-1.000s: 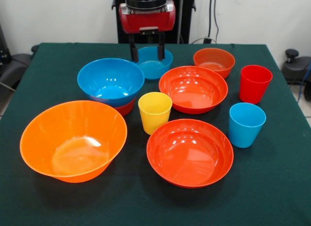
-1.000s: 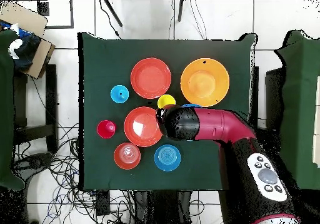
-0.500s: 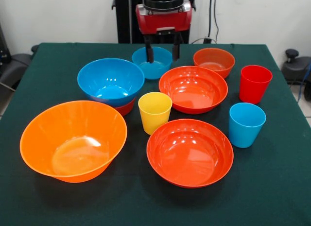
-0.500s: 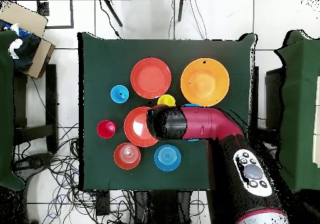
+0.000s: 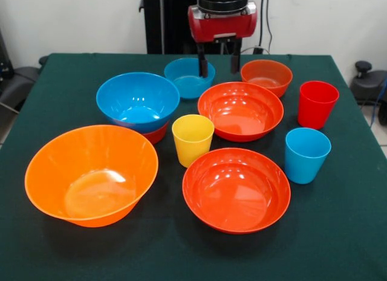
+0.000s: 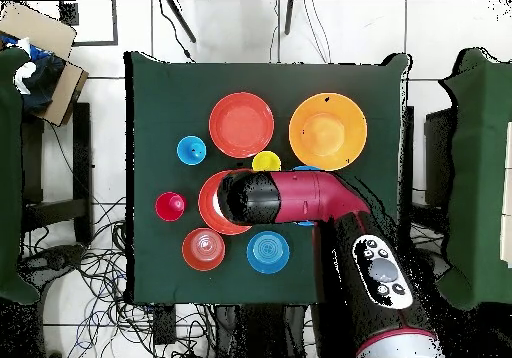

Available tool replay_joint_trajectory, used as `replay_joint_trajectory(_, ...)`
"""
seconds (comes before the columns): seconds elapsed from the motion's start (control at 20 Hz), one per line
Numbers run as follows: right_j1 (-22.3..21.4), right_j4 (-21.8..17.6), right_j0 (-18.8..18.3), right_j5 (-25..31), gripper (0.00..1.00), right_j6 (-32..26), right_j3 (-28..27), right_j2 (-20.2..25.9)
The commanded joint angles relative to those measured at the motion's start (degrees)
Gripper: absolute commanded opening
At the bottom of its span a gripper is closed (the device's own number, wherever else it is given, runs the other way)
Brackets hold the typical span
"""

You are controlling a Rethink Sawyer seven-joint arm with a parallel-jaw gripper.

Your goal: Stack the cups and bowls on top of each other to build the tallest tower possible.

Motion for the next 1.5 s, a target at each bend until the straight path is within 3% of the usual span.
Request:
replay_joint_trajectory(0.05, 3.7, 0.71, 1.43, -3.82, 1.0, 9.35, 2.98, -1.31)
replay_joint_trajectory(1.5, 4.33, 0.76, 1.58, -4.81, 1.0, 9.5, 2.71, -1.56)
